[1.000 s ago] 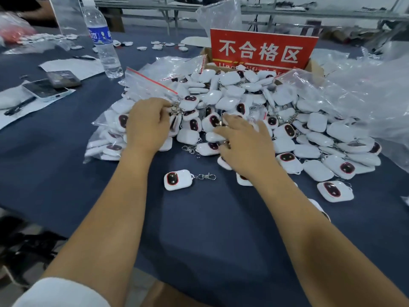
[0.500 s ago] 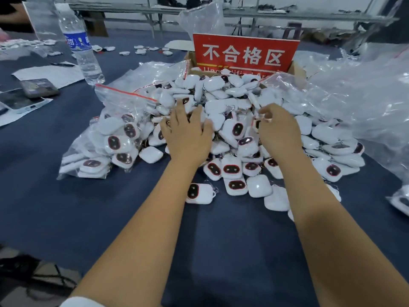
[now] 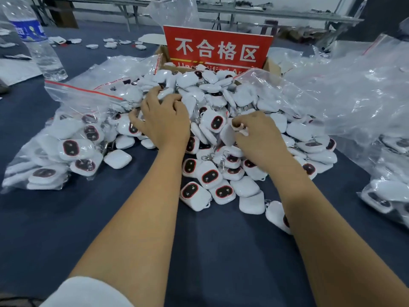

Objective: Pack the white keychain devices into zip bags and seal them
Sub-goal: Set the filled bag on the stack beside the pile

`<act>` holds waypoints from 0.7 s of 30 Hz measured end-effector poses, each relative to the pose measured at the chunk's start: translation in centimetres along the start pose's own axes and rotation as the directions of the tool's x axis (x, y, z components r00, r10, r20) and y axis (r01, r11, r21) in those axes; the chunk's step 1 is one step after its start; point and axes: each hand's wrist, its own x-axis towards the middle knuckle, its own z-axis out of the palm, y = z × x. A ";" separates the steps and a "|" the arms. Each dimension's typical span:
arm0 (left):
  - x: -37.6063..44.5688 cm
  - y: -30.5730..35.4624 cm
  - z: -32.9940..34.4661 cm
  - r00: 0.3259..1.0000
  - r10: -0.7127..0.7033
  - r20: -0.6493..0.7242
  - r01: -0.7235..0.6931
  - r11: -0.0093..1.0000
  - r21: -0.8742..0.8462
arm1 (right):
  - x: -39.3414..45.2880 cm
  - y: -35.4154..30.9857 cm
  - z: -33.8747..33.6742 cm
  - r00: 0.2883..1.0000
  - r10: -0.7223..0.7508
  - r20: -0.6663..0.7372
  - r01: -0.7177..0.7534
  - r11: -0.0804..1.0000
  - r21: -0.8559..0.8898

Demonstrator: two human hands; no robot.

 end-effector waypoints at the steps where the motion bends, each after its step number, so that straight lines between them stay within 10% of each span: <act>1: 0.1 0.0 0.0 1.000 -0.002 -0.005 0.002 1.000 -0.006 | -1.0 -1.0 -0.1 0.995 -0.069 -0.066 0.068 0.998 -0.015; 5: -0.2 0.0 -0.2 1.000 -0.002 -0.026 0.000 0.997 -0.074 | -6.9 -6.0 0.8 0.875 -0.473 0.103 0.466 0.880 0.091; 8: -0.1 -0.3 -0.5 0.997 -0.020 -0.072 0.005 0.980 -0.197 | -8.2 -4.8 1.8 0.830 -0.450 0.330 0.508 0.854 -0.113; 12: -0.2 -0.2 -1.5 0.993 0.000 -0.114 -0.023 0.980 -0.196 | -3.5 -0.5 0.5 0.899 -0.348 0.265 0.420 0.855 -0.303; 15: -0.8 1.0 -2.0 0.933 0.327 -0.151 -0.340 0.938 -0.069 | 0.1 1.6 0.5 0.939 -0.282 0.195 0.342 0.809 -0.478; 21: -2.4 3.9 0.0 0.780 0.534 0.326 -0.512 0.844 -0.158 | 4.9 1.5 0.1 0.995 -0.082 0.049 0.093 0.950 -0.298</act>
